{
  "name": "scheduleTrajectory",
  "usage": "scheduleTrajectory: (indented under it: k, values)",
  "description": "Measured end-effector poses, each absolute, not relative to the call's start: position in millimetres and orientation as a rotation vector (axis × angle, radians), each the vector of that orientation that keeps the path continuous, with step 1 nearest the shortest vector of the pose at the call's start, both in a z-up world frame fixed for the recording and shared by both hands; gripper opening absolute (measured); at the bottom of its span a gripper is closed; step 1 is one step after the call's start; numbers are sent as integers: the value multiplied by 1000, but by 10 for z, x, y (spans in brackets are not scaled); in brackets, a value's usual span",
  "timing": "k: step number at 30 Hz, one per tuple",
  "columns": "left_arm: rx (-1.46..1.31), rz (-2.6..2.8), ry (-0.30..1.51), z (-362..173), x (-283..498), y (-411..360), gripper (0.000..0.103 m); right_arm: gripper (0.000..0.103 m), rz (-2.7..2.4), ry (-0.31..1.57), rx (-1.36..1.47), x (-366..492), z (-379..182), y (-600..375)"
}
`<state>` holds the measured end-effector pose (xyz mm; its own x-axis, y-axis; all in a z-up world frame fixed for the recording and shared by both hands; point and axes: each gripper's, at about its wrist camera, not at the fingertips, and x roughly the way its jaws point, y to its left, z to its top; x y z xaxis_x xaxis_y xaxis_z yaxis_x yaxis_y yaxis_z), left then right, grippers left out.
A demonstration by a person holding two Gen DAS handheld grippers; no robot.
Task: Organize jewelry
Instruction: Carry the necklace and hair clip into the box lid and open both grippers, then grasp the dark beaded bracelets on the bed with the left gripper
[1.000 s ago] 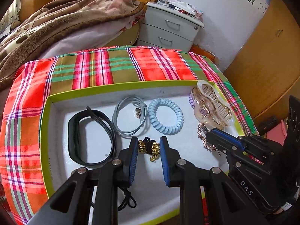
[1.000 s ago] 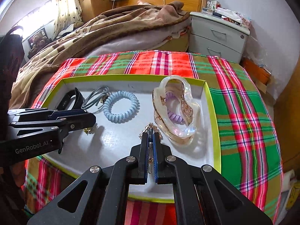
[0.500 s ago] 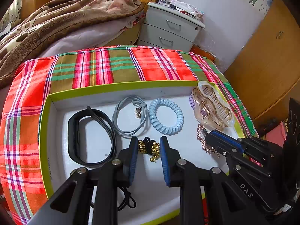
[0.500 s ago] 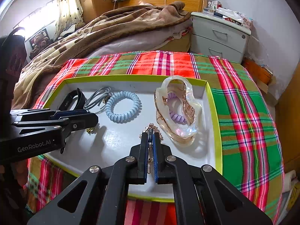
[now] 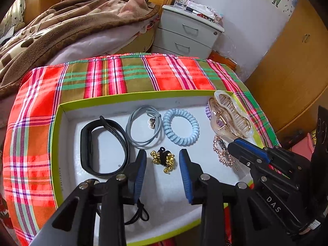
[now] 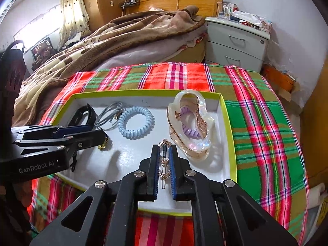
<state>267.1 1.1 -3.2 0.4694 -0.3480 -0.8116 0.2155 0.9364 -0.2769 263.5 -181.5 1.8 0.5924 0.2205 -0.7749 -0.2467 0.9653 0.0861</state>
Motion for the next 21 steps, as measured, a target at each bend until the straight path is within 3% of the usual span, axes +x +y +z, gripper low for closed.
scheduleTrajectory:
  k: [8, 21]
  values:
    - [-128, -354, 984, 133, 2458, 14, 42, 12, 266, 864, -7, 2486, 133, -1855]
    - [-108, -340, 915, 363, 1951, 69, 43, 13, 262, 793, 40, 2082, 368, -1964]
